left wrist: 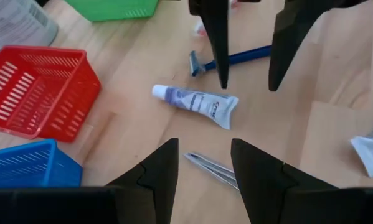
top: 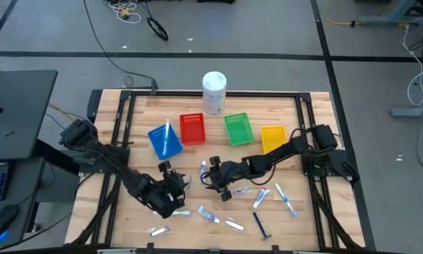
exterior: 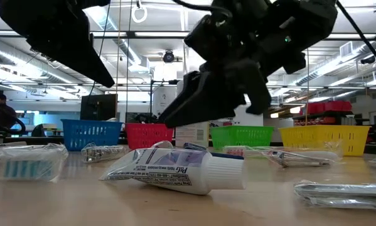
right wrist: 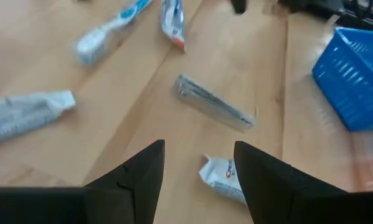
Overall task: Pick & Place Travel size toiletries
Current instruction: Put the white toothpaste into the red bin
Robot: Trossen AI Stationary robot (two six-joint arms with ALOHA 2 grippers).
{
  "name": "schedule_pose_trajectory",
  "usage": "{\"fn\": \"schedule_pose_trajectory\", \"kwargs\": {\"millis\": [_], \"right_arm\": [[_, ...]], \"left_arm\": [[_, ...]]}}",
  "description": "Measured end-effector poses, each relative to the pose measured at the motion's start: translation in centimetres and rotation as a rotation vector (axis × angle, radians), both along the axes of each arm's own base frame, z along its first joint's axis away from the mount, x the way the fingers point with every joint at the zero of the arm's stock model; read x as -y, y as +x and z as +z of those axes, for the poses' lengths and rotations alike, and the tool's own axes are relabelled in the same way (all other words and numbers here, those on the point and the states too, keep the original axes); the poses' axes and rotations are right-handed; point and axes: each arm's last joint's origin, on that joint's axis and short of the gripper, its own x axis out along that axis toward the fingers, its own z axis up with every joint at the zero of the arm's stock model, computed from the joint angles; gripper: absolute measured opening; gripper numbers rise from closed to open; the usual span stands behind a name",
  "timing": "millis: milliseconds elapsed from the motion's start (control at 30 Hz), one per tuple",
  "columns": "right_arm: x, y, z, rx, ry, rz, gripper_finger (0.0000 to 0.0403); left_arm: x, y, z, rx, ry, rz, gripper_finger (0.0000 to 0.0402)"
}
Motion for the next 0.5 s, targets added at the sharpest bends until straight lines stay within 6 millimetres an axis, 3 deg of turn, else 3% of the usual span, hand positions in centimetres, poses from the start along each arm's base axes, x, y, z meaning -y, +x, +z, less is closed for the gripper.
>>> {"fn": "schedule_pose_trajectory", "kwargs": {"millis": [300, 500], "right_arm": [[0.2, 0.6, -2.4, 0.030, -0.151, 0.062, 0.0204], [1.3, 0.8, -2.8, 0.036, -0.236, 0.041, 0.0190]], "left_arm": [[-0.6, -0.5, -0.3, -0.050, -0.023, 0.057, 0.0155], [-0.6, -0.7, -0.5, -0.062, -0.082, 0.095, 0.0155]]}}
